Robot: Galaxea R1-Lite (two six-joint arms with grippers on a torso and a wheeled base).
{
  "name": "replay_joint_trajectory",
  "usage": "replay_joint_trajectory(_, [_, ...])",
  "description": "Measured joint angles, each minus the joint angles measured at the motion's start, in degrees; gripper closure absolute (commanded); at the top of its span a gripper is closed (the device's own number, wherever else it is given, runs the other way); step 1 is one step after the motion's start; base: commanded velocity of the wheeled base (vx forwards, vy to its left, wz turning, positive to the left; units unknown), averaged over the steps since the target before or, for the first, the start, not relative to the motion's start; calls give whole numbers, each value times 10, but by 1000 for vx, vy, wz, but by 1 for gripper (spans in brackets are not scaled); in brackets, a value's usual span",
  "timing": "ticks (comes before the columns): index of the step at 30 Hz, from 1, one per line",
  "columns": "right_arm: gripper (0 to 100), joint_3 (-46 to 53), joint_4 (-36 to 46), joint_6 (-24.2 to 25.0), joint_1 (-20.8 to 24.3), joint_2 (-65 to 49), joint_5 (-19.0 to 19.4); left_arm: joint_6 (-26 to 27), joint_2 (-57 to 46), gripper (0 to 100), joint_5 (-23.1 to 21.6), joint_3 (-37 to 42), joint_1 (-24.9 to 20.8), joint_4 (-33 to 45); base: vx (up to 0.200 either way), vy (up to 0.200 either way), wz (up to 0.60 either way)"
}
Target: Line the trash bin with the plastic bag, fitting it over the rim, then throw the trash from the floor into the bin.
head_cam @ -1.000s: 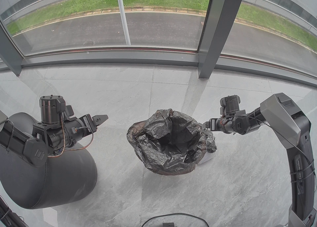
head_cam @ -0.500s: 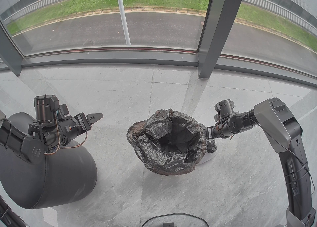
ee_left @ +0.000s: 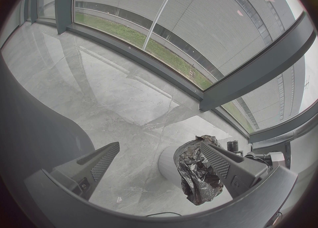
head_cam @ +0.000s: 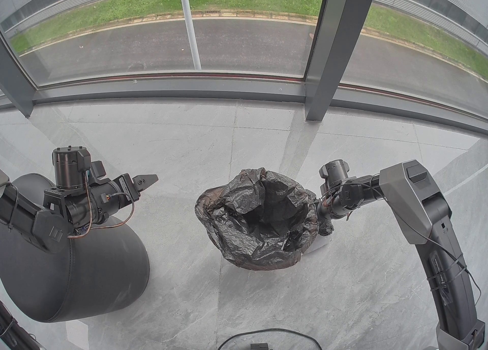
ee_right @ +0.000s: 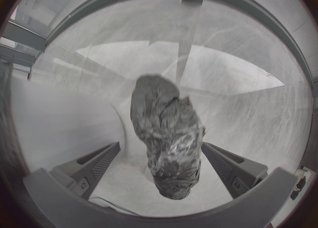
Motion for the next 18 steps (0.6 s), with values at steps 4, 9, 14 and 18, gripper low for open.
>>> replay_joint_trajectory(4, [0, -12, 44, 4, 4, 33, -3, 0, 2, 0, 0, 0, 0, 0, 0, 0, 0])
replay_joint_trajectory(9, [0, -16, 75, 10, 6, 67, -5, 1, 6, 0, 0, 0, 0, -1, 0, 0, 0])
replay_joint_trajectory(14, [0, -17, 75, 11, 5, 86, -8, 0, 10, 0, 0, 0, 1, -2, 0, 0, 0])
replay_joint_trajectory(18, [0, -17, 78, 28, 5, 95, -8, 0, 13, 0, 0, 0, 0, -3, 0, 0, 0])
